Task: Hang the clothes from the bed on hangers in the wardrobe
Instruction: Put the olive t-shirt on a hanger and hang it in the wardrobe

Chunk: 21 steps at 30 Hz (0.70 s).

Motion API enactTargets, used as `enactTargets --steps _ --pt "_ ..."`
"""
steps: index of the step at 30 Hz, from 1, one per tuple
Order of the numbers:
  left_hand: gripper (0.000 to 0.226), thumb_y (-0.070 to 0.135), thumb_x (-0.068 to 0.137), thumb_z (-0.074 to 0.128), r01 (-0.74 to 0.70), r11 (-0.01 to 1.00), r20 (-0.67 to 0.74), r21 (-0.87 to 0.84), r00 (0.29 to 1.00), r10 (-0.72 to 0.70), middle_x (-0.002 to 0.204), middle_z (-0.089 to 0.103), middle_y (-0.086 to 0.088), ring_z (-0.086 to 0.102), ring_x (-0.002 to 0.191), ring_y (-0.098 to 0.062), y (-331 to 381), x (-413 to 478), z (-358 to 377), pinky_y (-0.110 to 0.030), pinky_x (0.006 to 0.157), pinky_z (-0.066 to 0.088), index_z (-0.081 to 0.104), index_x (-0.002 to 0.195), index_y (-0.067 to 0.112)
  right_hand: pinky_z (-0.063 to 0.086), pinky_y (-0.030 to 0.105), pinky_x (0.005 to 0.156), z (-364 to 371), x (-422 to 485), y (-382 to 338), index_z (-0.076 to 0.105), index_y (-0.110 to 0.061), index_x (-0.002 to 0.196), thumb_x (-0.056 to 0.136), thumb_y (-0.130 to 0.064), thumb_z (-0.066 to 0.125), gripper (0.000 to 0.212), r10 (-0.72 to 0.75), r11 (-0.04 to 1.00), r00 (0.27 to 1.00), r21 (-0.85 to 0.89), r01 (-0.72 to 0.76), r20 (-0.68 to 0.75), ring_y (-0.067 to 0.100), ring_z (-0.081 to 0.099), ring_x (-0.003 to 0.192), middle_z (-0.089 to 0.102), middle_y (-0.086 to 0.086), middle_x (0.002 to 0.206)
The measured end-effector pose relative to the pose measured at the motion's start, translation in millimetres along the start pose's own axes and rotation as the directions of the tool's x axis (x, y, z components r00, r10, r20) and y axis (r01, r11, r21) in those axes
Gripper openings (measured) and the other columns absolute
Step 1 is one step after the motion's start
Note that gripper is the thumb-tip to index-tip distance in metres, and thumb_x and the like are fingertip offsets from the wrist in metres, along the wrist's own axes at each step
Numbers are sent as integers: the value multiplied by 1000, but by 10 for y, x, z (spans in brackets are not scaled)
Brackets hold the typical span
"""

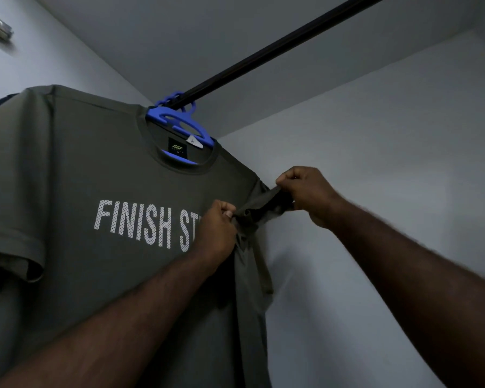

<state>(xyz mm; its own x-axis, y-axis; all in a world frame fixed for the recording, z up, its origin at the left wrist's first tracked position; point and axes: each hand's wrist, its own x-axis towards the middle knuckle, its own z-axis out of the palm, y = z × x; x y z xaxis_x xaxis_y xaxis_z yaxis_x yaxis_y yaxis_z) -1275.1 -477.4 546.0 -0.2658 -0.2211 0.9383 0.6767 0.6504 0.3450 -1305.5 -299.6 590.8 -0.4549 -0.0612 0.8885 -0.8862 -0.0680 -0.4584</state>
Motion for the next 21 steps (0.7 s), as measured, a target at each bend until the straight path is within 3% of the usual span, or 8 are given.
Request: enactTargets --steps 3,5,8,11,16,19,21 --pt "17 1 99 42 -128 987 5 93 992 128 94 59 -1 53 87 -15 -7 -3 -15 -21 72 35 58 102 6 55 33 59 -92 47 -64 60 -11 78 94 1 49 22 -47 997 999 -56 48 20 19 59 71 60 8 78" --pt "18 0 99 42 -201 970 14 137 979 201 92 58 2 54 86 -14 -7 -11 -19 -20 72 34 59 102 5 49 26 61 -166 77 -99 62 -10 82 88 7 50 22 -122 961 989 -238 140 86 16 58 73 61 5 78" --pt "17 0 99 44 -274 948 49 160 962 270 89 60 1 54 83 -14 -3 -29 -40 -22 70 35 60 97 6 43 18 61 -300 159 -141 66 -11 91 82 10 57 25 -138 797 978 -568 204 158 15 58 79 62 1 82" --pt "19 3 99 45 -338 925 107 173 940 323 85 63 -2 57 79 -18 -22 -37 -45 -30 71 40 57 92 16 42 20 64 -438 220 -153 71 -8 95 83 9 56 25 -211 668 977 -726 162 23 17 58 83 64 6 91" --pt "12 20 100 48 -337 919 316 202 911 265 78 61 5 56 73 -15 36 -84 41 -31 72 45 57 94 17 47 15 51 -538 162 -104 69 -11 89 87 6 46 29 -296 815 942 -556 163 -156 15 61 63 68 10 87" --pt "38 38 103 40 -235 961 347 149 922 171 86 63 -8 61 80 -22 308 0 2 -42 81 50 59 97 6 43 14 54 -494 97 -147 68 -16 96 93 0 46 28 -315 849 943 -477 230 -106 8 56 63 65 -1 82" --pt "57 51 101 31 -64 998 357 25 933 51 96 65 -12 64 86 -23 597 159 -17 -43 81 54 59 111 2 46 22 56 -431 45 -206 66 -17 107 93 0 49 28 -330 861 941 -432 269 -71 12 57 60 65 2 76"
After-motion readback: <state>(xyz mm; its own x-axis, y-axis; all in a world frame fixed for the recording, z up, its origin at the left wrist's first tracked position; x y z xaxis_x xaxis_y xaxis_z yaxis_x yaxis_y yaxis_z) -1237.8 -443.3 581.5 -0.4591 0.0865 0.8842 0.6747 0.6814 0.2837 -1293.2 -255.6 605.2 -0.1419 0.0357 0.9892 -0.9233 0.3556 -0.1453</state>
